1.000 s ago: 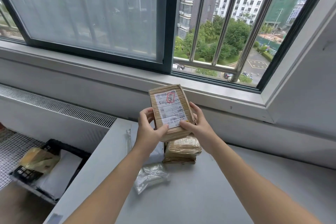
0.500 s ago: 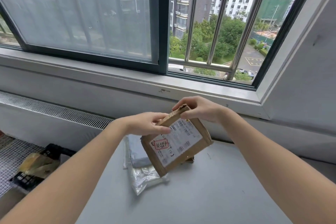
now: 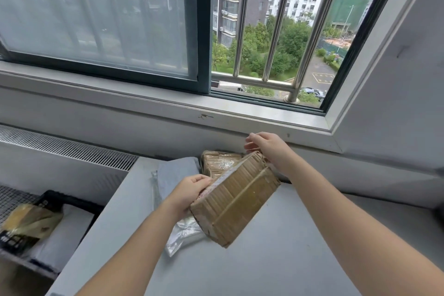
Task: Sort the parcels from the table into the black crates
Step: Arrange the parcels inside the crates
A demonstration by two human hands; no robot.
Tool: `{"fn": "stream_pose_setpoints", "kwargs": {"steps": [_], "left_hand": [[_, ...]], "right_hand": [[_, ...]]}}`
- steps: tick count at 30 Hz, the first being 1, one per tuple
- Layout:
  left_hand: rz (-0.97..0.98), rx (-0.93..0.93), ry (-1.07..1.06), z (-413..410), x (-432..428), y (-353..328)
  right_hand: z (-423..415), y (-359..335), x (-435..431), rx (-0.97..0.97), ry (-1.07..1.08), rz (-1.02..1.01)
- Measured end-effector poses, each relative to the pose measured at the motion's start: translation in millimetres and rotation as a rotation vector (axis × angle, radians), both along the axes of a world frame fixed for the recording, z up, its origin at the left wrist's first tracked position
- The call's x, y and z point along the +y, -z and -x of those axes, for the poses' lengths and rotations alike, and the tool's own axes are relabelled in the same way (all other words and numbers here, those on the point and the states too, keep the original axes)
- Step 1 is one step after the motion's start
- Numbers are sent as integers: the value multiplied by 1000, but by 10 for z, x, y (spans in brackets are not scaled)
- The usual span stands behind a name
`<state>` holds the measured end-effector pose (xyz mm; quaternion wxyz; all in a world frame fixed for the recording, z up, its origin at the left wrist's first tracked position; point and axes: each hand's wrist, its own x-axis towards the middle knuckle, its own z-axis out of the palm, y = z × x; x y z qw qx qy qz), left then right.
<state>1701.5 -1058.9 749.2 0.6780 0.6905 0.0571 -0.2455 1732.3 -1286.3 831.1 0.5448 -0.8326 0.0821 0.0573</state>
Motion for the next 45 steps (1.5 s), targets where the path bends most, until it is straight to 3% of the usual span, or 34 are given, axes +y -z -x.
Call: {"fn": "stream_pose_setpoints", "kwargs": {"steps": [5, 9, 13, 15, 22, 26, 33, 45], "left_hand": [[190, 158, -40, 122, -65, 124], [214, 198, -124, 164, -117, 185], [320, 177, -227, 15, -203, 44], [334, 69, -252, -40, -248, -59], [37, -404, -211, 84, -461, -408], [46, -555, -187, 211, -550, -544], [40, -675, -146, 360, -723, -739], [62, -731, -175, 695, -1080, -933]], "right_hand": [[136, 51, -41, 1, 3, -93], [248, 124, -44, -68, -94, 179], [225, 221, 3, -144, -34, 273], [211, 233, 2, -185, -10, 226], [295, 201, 34, -253, 157, -147], [353, 105, -31, -322, 134, -288], [493, -49, -189, -459, 117, -354], [801, -178, -525, -518, 150, -381]]}}
